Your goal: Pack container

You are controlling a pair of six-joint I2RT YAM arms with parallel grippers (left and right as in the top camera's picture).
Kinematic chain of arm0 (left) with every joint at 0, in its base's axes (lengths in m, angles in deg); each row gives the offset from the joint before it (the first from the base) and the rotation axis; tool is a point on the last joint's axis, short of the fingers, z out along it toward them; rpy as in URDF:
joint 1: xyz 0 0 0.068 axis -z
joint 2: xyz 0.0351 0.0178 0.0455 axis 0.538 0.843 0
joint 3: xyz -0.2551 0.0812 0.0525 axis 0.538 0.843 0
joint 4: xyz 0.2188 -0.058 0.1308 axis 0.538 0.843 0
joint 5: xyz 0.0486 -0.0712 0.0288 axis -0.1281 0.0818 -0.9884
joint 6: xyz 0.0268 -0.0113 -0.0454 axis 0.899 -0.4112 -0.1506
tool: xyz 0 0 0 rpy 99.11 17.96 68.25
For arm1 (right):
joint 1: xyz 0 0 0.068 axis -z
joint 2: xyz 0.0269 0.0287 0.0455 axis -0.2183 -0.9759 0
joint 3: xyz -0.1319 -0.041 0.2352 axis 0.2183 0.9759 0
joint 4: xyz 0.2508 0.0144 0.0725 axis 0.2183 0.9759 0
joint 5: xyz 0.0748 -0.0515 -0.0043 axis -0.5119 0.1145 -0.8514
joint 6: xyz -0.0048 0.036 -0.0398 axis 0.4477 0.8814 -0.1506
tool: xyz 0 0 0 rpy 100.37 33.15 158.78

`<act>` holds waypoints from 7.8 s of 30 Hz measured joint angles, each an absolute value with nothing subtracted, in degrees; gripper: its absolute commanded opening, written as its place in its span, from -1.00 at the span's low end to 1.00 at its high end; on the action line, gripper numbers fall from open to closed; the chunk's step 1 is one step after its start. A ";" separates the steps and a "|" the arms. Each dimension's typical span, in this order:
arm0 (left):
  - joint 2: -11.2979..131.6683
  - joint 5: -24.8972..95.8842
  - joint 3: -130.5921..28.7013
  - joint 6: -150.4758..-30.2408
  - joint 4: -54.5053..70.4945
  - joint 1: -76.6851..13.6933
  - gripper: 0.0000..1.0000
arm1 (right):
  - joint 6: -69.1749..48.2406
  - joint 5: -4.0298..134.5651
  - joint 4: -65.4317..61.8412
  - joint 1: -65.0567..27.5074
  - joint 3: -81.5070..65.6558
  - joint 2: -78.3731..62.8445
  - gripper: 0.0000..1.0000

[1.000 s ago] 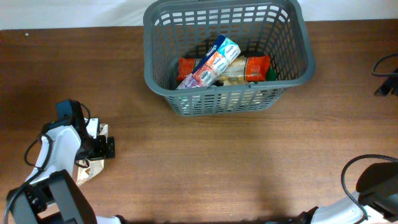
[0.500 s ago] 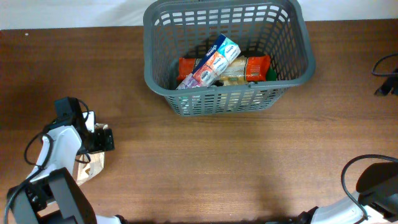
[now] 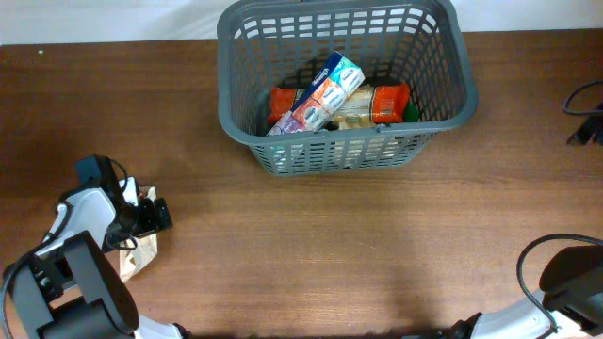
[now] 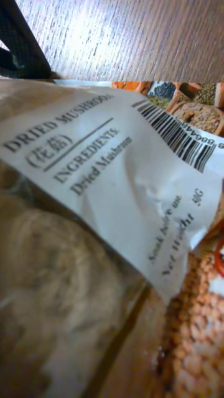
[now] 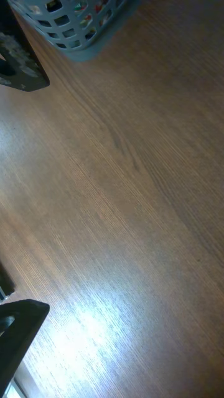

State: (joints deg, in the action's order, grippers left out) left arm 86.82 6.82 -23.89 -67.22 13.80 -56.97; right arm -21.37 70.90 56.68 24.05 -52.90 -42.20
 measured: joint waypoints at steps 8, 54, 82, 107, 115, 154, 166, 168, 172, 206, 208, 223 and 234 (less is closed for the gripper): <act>86.91 6.80 -23.89 -67.35 11.63 -57.08 0.34 | -21.35 70.90 56.68 24.05 -52.90 -42.20 0.98; 80.20 28.06 -93.22 -60.29 7.04 -14.26 -0.97 | -21.35 70.90 56.66 24.05 -52.90 -42.20 0.98; 111.49 23.45 -92.67 -61.02 15.20 -6.79 0.43 | -21.33 70.90 56.68 24.05 -52.90 -42.20 0.98; 72.63 19.65 -99.31 -61.17 30.56 -20.97 0.99 | -21.37 70.90 56.66 24.05 -52.90 -42.20 0.98; 64.37 19.08 -99.21 -61.19 50.36 -23.75 0.99 | -21.37 70.90 56.68 24.05 -52.90 -42.20 0.98; 19.19 16.78 -77.28 -76.97 70.49 -23.75 0.98 | -21.33 70.90 56.68 24.05 -52.90 -42.20 0.98; 19.11 17.96 -75.95 -77.12 70.47 -23.75 0.99 | -21.31 70.90 56.68 24.05 -52.90 -42.20 0.98; 19.08 17.99 -73.92 -76.69 70.39 -23.75 0.99 | -21.33 70.90 56.68 24.05 -52.90 -42.20 0.98; 19.02 17.96 -67.69 -75.48 66.58 -23.75 0.99 | -21.31 70.90 56.68 24.05 -52.90 -42.20 0.97; -10.29 28.04 4.13 -58.55 -14.24 -33.98 0.99 | -21.35 70.90 56.68 24.05 -52.90 -42.20 0.98; -10.29 28.13 4.77 -58.55 -17.20 -33.98 0.99 | -21.37 70.90 56.68 24.05 -52.90 -42.20 0.98; -10.38 19.73 12.85 -63.88 -30.33 -33.98 0.99 | -21.33 70.90 56.68 24.05 -52.90 -42.20 0.98; -10.38 16.15 20.92 -67.07 -32.52 -33.98 0.99 | -21.37 70.90 56.68 24.05 -52.90 -42.20 0.98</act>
